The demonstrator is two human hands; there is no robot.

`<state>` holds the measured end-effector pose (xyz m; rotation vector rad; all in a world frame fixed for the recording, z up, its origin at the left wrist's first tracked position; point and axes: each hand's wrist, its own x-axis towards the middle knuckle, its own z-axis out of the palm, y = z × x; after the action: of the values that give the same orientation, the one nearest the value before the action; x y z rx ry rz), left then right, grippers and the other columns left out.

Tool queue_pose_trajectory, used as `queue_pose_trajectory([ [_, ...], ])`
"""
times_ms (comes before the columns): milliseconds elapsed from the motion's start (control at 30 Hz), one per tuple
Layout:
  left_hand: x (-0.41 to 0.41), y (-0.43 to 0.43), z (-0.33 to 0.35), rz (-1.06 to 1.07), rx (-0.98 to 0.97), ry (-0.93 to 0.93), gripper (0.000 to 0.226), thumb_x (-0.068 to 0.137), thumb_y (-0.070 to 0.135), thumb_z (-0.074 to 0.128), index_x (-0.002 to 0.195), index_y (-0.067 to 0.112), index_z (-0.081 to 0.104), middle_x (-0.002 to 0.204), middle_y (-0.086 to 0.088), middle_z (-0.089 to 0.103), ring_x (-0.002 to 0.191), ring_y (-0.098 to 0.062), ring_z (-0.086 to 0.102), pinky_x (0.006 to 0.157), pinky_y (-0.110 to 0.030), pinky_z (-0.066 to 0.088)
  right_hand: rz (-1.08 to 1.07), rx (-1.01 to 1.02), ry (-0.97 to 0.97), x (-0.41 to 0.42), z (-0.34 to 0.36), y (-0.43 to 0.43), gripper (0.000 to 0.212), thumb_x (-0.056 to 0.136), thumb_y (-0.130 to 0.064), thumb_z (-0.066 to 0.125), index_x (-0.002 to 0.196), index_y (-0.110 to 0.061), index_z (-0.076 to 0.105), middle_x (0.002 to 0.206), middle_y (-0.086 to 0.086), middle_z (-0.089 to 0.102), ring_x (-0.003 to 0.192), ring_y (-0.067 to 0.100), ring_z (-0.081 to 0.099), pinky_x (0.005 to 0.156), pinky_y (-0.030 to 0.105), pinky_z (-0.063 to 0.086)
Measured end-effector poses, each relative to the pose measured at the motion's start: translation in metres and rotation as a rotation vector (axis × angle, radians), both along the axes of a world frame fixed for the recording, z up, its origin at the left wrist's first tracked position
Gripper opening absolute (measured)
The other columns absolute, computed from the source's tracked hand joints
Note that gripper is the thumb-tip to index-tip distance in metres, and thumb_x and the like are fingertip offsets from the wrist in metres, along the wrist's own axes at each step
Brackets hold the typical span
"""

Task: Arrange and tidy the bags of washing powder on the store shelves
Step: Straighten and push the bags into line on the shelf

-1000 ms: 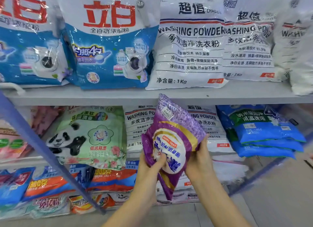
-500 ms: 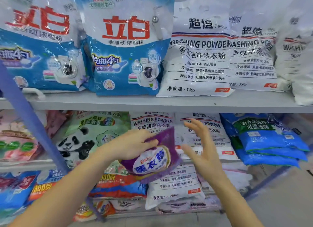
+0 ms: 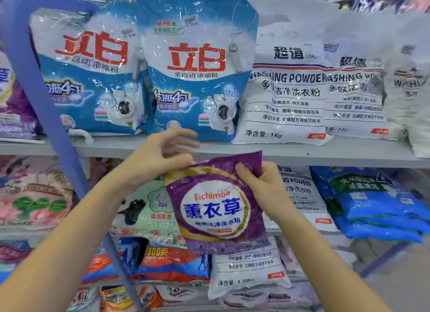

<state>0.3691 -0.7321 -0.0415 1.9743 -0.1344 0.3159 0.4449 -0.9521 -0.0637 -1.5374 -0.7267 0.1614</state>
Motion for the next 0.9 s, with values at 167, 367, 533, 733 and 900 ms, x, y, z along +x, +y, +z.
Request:
queue_pose_trajectory([
  [167, -0.017, -0.010, -0.055, 0.119, -0.500, 0.032, 0.108, 0.027, 0.080, 0.075, 0.115, 0.020, 0.059, 0.117, -0.008, 0.068, 0.096, -0.020, 0.069, 0.081, -0.036, 0.056, -0.108, 0.219, 0.053, 0.004, 0.039, 0.018, 0.032, 0.091, -0.016, 0.056, 0.060, -0.016, 0.062, 0.052, -0.007, 0.065, 0.048, 0.007, 0.060, 0.051, 0.020, 0.048],
  [367, -0.029, -0.037, -0.055, 0.119, -0.447, -0.040, 0.046, 0.062, 0.025, 0.080, 0.103, 0.017, 0.061, 0.093, 0.007, 0.075, 0.087, -0.011, 0.071, 0.073, -0.026, 0.057, -0.193, 0.337, 0.138, 0.011, 0.055, 0.033, 0.038, 0.092, -0.024, 0.058, 0.055, -0.021, 0.064, 0.057, -0.005, 0.064, 0.060, 0.016, 0.061, 0.069, 0.039, 0.052],
  [533, -0.041, -0.026, -0.058, 0.188, -0.334, -0.114, 0.046, 0.074, 0.050, 0.068, 0.114, 0.030, 0.059, 0.112, 0.014, 0.069, 0.104, -0.005, 0.064, 0.082, -0.013, 0.048, -0.241, 0.393, 0.278, 0.023, 0.057, 0.039, 0.026, 0.092, -0.022, 0.060, 0.068, -0.013, 0.055, 0.061, 0.000, 0.065, 0.060, 0.018, 0.063, 0.076, 0.045, 0.053],
  [733, -0.062, -0.025, -0.051, 0.315, -0.183, -0.171, 0.066, 0.070, 0.071, 0.059, 0.125, 0.038, 0.044, 0.118, 0.035, 0.058, 0.112, 0.010, 0.053, 0.086, -0.003, 0.039, -0.121, 0.329, 0.242, 0.019, 0.063, 0.058, 0.023, 0.091, -0.025, 0.060, 0.071, -0.014, 0.061, 0.065, 0.003, 0.069, 0.067, 0.023, 0.067, 0.074, 0.045, 0.055],
  [900, -0.085, -0.016, -0.046, 0.457, -0.148, -0.179, 0.045, 0.084, 0.038, 0.062, 0.125, 0.025, 0.050, 0.118, 0.025, 0.062, 0.110, 0.004, 0.057, 0.086, -0.008, 0.042, 0.013, 0.329, 0.232, 0.010, 0.072, 0.081, 0.016, 0.093, -0.022, 0.057, 0.080, -0.019, 0.066, 0.071, -0.002, 0.073, 0.069, 0.017, 0.070, 0.074, 0.039, 0.056],
])
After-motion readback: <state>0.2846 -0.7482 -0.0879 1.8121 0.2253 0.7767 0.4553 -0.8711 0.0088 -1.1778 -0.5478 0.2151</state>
